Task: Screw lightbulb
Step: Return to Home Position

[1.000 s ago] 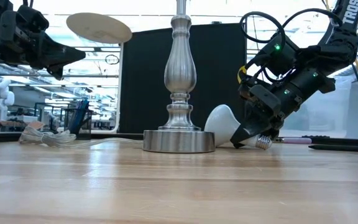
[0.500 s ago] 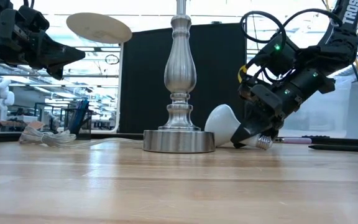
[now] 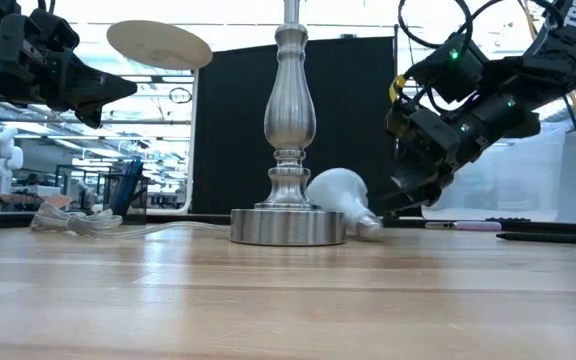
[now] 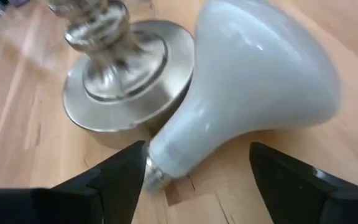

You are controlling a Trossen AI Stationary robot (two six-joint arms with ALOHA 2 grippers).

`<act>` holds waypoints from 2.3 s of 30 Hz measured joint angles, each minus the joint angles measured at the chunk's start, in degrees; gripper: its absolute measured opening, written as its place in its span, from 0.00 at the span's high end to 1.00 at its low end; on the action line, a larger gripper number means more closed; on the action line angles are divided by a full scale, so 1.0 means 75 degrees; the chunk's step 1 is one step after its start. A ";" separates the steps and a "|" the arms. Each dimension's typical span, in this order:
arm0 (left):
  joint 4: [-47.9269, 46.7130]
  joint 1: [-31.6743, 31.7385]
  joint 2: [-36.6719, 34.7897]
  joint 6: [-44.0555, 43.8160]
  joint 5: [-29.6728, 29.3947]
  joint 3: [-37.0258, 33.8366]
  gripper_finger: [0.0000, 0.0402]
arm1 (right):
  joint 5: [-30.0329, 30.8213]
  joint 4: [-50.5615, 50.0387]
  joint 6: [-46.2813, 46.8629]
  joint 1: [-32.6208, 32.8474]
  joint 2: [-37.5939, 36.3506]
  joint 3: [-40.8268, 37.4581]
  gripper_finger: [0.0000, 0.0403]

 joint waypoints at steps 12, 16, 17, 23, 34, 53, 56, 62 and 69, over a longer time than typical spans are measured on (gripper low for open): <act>0.0003 0.0000 0.0000 0.0000 0.0000 -0.0002 0.99 | 0.0049 -0.0881 -0.0656 -0.0003 -0.1159 0.0009 0.32; 0.0003 0.0001 0.0000 0.0003 0.0000 -0.0002 0.99 | 0.0056 -0.1011 -0.1253 -0.0003 -0.2015 0.0012 0.32; 0.0003 0.0002 0.0000 0.0003 0.0000 -0.0002 0.99 | 0.0056 -0.1065 -0.1441 -0.0004 -0.2263 0.0012 0.32; 0.0003 0.0000 0.0000 0.0009 0.0000 -0.0002 0.99 | 0.0062 -0.2171 -0.2599 -0.0006 -0.4220 0.0012 0.33; 0.0003 0.0001 0.0000 0.0029 0.0000 -0.0002 0.99 | 0.0140 -0.3885 -0.3404 -0.0006 -0.7320 0.0012 0.71; 0.0235 0.0000 0.0000 0.0175 -0.0006 -0.0005 0.99 | 0.0624 -0.4521 -0.4800 -0.0006 -0.9476 -0.0354 1.00; 0.0423 0.0000 -0.0003 0.0172 -0.0006 -0.0005 0.99 | 0.0658 -0.3921 -0.4609 -0.0006 -1.0051 -0.1151 1.00; 0.0395 0.0000 0.0000 0.0169 -0.0006 -0.0005 0.99 | 0.0691 -0.2384 -0.4098 -0.0006 -1.0811 -0.2707 1.00; 0.0385 0.0001 -0.0002 0.0152 -0.0008 -0.0005 0.99 | 0.0179 -0.2197 -0.3695 -0.0009 -1.0905 -0.3107 1.00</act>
